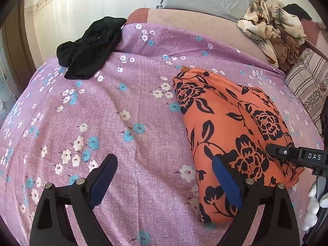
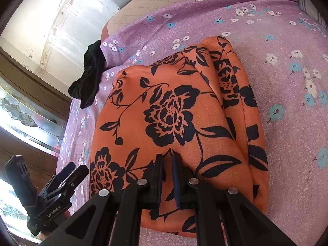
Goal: Fold small clothes
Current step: 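Push the folded blouse bundle into shape with both open grippers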
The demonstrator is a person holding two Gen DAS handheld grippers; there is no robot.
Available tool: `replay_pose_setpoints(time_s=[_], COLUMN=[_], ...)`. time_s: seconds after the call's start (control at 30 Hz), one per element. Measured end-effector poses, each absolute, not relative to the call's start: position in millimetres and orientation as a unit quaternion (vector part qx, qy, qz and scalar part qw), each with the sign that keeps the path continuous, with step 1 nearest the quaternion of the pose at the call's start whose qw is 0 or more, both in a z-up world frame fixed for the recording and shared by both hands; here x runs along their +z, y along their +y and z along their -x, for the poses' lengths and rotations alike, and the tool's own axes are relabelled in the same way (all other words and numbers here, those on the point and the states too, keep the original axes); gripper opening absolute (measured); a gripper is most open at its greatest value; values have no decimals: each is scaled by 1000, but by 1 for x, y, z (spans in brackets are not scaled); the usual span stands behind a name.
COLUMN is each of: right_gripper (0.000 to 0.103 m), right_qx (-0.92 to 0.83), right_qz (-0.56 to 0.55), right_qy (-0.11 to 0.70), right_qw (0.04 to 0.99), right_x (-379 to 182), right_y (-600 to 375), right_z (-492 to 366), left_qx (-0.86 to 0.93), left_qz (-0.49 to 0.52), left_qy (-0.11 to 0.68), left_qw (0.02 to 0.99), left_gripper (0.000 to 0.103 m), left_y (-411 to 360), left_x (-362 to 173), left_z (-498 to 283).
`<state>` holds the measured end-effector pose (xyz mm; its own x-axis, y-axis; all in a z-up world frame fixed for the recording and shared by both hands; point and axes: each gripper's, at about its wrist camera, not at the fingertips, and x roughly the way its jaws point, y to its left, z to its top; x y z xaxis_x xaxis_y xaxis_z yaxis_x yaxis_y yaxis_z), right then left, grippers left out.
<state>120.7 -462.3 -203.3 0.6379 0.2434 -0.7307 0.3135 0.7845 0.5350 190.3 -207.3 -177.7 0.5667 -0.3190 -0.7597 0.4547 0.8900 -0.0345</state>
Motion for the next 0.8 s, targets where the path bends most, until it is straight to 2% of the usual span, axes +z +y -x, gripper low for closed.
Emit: replay_pose_setpoints(time_s=[0.53,0.73,0.8], right_gripper=[12,14,14], right_qx=[-15,-1,-4], right_qz=[-317,-284,-279], right_qy=[429,385,401], right_qw=[846,878,872], right_x=[-200,-177,-183], right_y=[-462,-454,-454], right_z=[-125,-123,-128], left_qx=[-208,-203,-200], left_qz=[-102,-102,-105], left_qy=[409,415,417], left_qw=[883,881,881], left_gripper=[94,94,94], left_y=[-210,-209,-209], left_x=[-185,-188,-191], left_z=[-193,-196,-197])
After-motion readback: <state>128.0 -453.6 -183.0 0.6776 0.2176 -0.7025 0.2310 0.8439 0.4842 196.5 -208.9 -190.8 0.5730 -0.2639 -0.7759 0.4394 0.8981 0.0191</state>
